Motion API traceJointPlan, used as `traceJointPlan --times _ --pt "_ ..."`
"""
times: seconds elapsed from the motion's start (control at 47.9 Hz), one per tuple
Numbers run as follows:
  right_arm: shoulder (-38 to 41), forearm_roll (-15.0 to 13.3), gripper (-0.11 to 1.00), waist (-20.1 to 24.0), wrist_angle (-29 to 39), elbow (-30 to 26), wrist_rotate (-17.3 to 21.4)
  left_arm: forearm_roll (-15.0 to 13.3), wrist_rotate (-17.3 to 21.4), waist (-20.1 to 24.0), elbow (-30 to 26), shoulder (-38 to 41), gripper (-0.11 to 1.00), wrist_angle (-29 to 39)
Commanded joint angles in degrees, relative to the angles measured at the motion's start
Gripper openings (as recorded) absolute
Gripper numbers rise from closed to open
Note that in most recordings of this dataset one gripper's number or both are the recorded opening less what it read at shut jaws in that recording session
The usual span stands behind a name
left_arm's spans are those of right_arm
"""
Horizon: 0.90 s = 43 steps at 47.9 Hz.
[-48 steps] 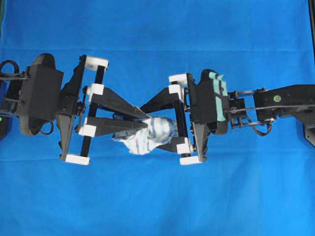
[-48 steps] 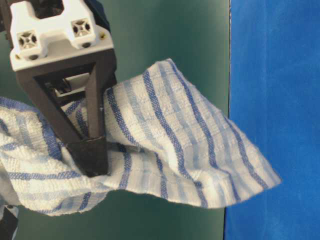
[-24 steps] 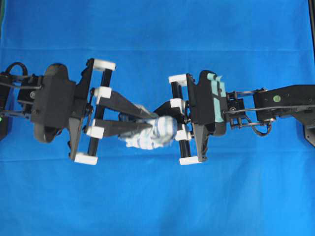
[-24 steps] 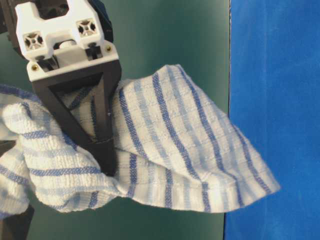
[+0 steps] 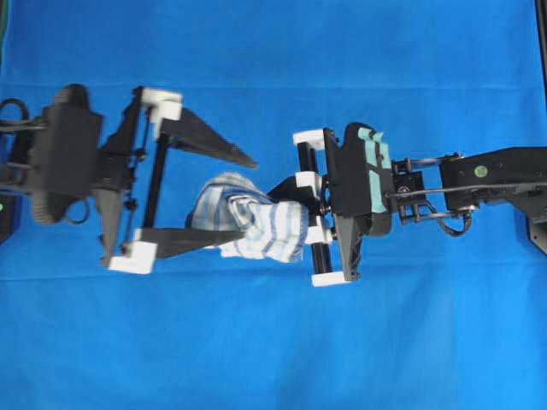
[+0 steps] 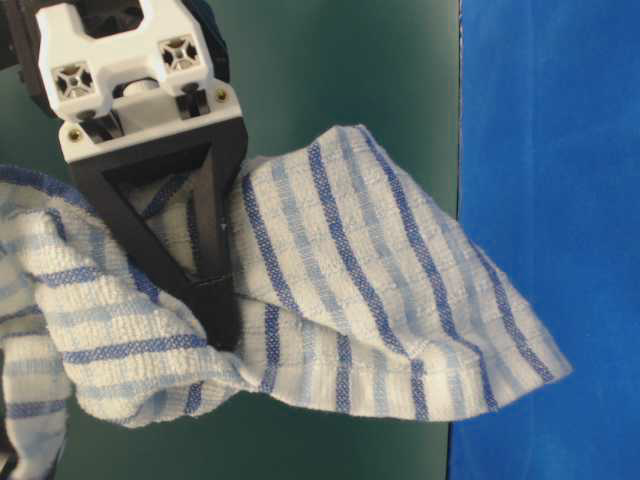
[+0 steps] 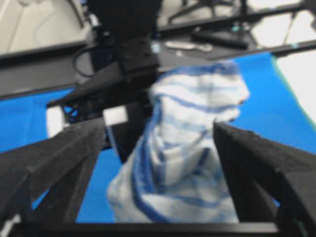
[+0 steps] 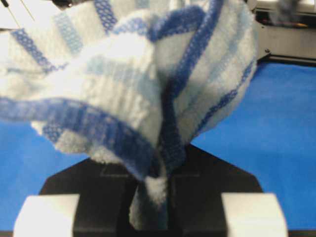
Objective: Hand over the towel.
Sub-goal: 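Open the left gripper and retract it leftward, releasing the towel, then lower the towel with the right gripper and release it on the table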
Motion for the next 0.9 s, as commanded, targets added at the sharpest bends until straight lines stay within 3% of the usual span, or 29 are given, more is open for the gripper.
traceJointPlan --times 0.0,0.418,0.731,0.877 --pt "-2.11 -0.09 0.09 0.18 -0.26 -0.44 0.00 0.09 -0.18 -0.62 0.79 -3.60 0.93 -0.62" --pt "-4.04 -0.09 0.09 0.18 -0.18 1.41 0.26 0.00 -0.18 -1.05 10.72 -22.24 0.93 2.90" --pt "-3.96 0.18 0.09 -0.35 0.09 1.14 0.70 0.00 -0.18 -1.05 11.60 -22.68 0.93 2.99" --pt "-1.85 1.67 0.09 -2.90 5.54 -0.70 0.88 -0.09 -0.18 -1.05 11.60 -22.24 0.93 2.90"
